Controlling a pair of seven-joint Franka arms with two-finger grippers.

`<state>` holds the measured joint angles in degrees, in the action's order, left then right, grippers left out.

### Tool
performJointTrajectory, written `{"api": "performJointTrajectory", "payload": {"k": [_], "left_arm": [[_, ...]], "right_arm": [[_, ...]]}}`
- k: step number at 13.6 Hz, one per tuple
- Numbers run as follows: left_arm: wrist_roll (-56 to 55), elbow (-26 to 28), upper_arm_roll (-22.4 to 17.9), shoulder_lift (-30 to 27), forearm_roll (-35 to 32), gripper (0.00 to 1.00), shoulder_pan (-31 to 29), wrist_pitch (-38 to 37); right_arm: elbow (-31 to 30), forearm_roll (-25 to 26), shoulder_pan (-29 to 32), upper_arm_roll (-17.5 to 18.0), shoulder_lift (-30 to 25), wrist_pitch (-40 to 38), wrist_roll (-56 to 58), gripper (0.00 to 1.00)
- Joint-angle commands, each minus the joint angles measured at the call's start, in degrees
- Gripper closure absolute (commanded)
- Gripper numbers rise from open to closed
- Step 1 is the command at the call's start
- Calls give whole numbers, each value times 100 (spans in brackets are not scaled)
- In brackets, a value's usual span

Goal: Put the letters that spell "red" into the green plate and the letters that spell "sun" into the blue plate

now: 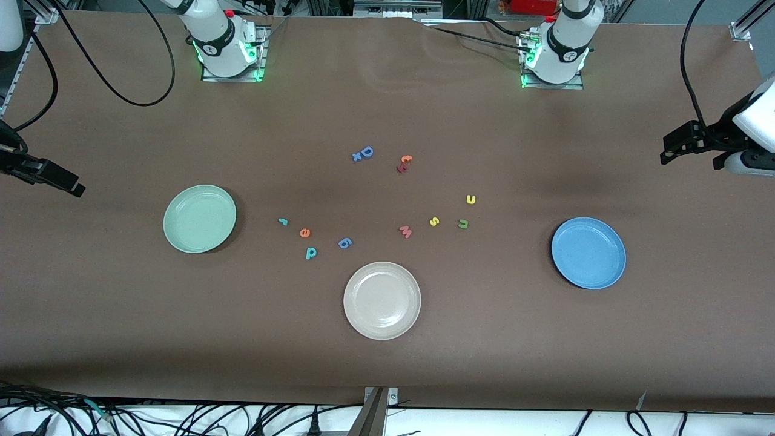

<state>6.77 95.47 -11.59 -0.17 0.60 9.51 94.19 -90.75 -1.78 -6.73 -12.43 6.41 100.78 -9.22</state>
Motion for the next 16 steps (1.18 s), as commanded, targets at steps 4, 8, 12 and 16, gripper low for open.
{"api": "performJointTrajectory", "payload": {"k": [4, 8, 12, 16], "left_arm": [[96, -204, 8, 96, 90, 0, -28, -147], [88, -222, 16, 105, 99, 0, -11, -147], [96, -222, 16, 105, 107, 0, -20, -156], [88, -222, 16, 105, 107, 0, -20, -165]], "right_arm": [[-13, -121, -4, -14, -43, 30, -54, 0], [-13, -121, -4, -14, -61, 30, -1, 0], [-4, -112, 14, -110, -105, -32, 52, 0], [-4, -121, 14, -339, -114, -14, -1, 0]]}}
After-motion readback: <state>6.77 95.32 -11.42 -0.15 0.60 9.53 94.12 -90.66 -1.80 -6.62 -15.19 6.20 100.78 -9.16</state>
